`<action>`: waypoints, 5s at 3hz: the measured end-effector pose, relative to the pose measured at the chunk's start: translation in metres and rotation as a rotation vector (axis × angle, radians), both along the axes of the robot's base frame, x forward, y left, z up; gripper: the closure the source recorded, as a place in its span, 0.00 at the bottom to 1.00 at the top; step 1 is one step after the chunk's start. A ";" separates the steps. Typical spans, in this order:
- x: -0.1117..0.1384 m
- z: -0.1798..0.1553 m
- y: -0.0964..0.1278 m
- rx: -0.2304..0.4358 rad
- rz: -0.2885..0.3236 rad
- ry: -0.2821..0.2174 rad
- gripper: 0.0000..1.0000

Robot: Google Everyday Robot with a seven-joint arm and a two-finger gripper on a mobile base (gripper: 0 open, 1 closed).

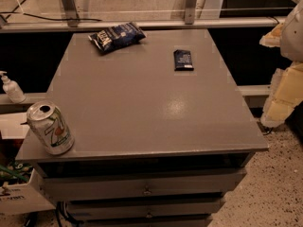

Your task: Move 7up can near rxbar blueberry

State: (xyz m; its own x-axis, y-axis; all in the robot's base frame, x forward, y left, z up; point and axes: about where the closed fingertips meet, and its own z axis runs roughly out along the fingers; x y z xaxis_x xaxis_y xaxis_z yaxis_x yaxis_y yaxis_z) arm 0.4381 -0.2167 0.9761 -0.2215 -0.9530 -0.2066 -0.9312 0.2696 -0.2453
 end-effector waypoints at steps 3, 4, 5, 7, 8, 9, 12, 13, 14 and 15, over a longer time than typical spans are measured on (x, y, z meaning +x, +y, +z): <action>0.002 -0.011 0.017 0.156 0.040 -0.001 0.00; 0.001 -0.018 0.042 0.304 0.079 -0.015 0.00; -0.002 -0.021 0.077 0.451 0.128 -0.020 0.00; -0.017 -0.016 0.126 0.614 0.193 -0.009 0.00; -0.018 -0.016 0.127 0.621 0.200 -0.010 0.00; -0.016 -0.033 0.141 0.703 0.204 -0.021 0.00; 0.014 -0.091 0.248 1.034 0.250 -0.098 0.00; 0.008 -0.099 0.295 1.105 0.283 -0.082 0.00; 0.008 -0.099 0.295 1.104 0.283 -0.082 0.00; 0.012 -0.111 0.315 1.114 0.277 -0.096 0.00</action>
Offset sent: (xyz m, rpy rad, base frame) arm -0.0008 0.0067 -0.0085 0.1237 0.0411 0.0185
